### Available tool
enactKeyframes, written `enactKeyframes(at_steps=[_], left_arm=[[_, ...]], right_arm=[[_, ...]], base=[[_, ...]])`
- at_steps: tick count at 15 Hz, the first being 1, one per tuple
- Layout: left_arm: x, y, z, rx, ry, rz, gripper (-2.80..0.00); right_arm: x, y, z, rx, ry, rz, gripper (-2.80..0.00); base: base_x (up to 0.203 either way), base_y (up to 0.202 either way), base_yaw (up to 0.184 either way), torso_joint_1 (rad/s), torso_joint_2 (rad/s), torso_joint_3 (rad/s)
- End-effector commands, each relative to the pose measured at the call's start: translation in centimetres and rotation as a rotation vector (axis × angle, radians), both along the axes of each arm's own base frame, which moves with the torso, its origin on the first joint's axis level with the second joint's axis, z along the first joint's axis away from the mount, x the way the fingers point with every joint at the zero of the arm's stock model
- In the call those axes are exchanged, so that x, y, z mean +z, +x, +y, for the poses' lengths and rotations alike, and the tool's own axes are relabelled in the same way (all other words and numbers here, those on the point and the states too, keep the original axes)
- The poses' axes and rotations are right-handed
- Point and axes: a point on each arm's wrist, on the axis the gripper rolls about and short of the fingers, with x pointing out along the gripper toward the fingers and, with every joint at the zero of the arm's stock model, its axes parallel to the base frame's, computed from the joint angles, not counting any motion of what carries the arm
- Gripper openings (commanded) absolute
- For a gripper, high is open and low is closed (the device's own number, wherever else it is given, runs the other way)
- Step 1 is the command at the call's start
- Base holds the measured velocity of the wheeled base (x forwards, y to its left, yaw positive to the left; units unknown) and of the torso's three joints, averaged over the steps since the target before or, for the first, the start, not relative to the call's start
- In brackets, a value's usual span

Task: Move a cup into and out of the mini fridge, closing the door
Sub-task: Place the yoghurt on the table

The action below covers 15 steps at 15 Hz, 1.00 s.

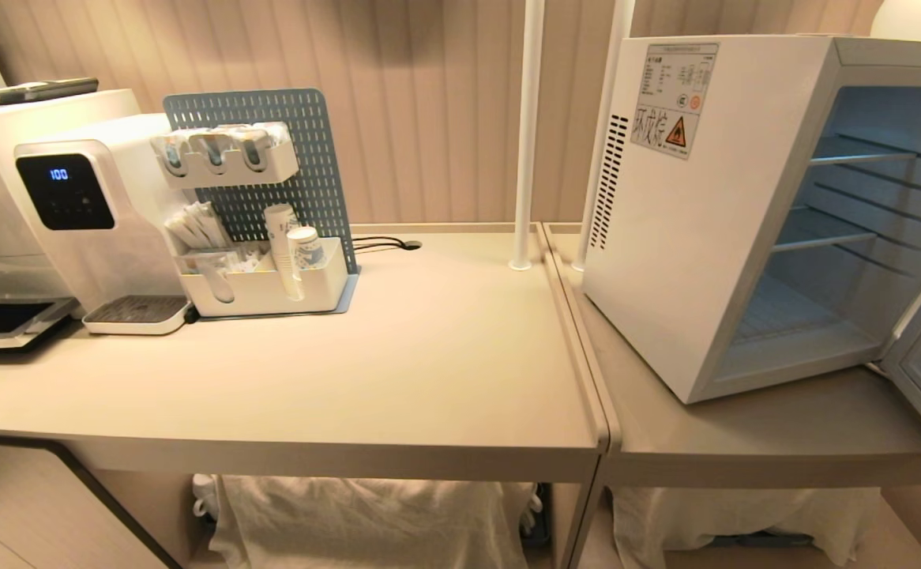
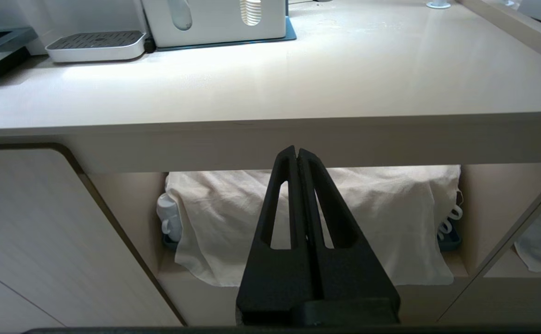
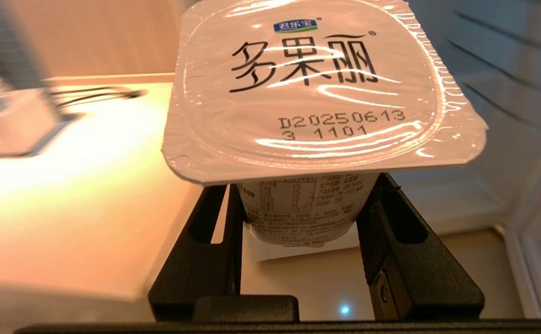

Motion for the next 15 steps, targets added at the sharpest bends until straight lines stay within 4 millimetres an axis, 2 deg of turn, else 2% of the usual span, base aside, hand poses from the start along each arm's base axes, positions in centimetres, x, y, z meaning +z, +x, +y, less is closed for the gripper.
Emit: enactKeyframes(at_steps=[1,3,6,8,11,13,15], left_arm=[[0.0,0.0,0.0,0.006,-0.011,-0.003,-2.8],[0.0,0.0,0.0,0.005,-0.016,-0.004,-2.8],[0.0,0.0,0.0,0.007,-0.019,-0.005,-2.8],[0.1,0.0,0.0,0.005,-0.021,-0.006,-2.8],[0.1,0.0,0.0,0.005,-0.027,-0.006,-2.8],[0.1,0.0,0.0,0.006,-0.027,-0.006,-2.8],[0.1,0.0,0.0,0.004,-0.027,-0.006,-2.8]], right_arm=[[1.7,-8.1,3.0,0.166,0.061,0.286,-2.8],[2.3,-12.3,4.7,0.34,0.01,0.324,-2.8],[1.4,-16.5,5.4,0.487,-0.058,0.297,-2.8],[-0.9,-19.3,5.6,0.486,-0.099,0.229,-2.8],[-5.0,-22.3,5.0,0.429,-0.115,0.119,-2.8],[-7.5,-21.2,4.4,0.208,-0.078,0.003,-2.8],[-9.8,-18.4,3.9,0.028,-0.038,-0.057,-2.8]], base=[[0.0,0.0,0.0,0.0,0.0,0.0],[0.0,0.0,0.0,0.0,0.0,0.0],[0.0,0.0,0.0,0.0,0.0,0.0],[0.0,0.0,0.0,0.0,0.0,0.0],[0.0,0.0,0.0,0.0,0.0,0.0],[0.0,0.0,0.0,0.0,0.0,0.0],[0.0,0.0,0.0,0.0,0.0,0.0]])
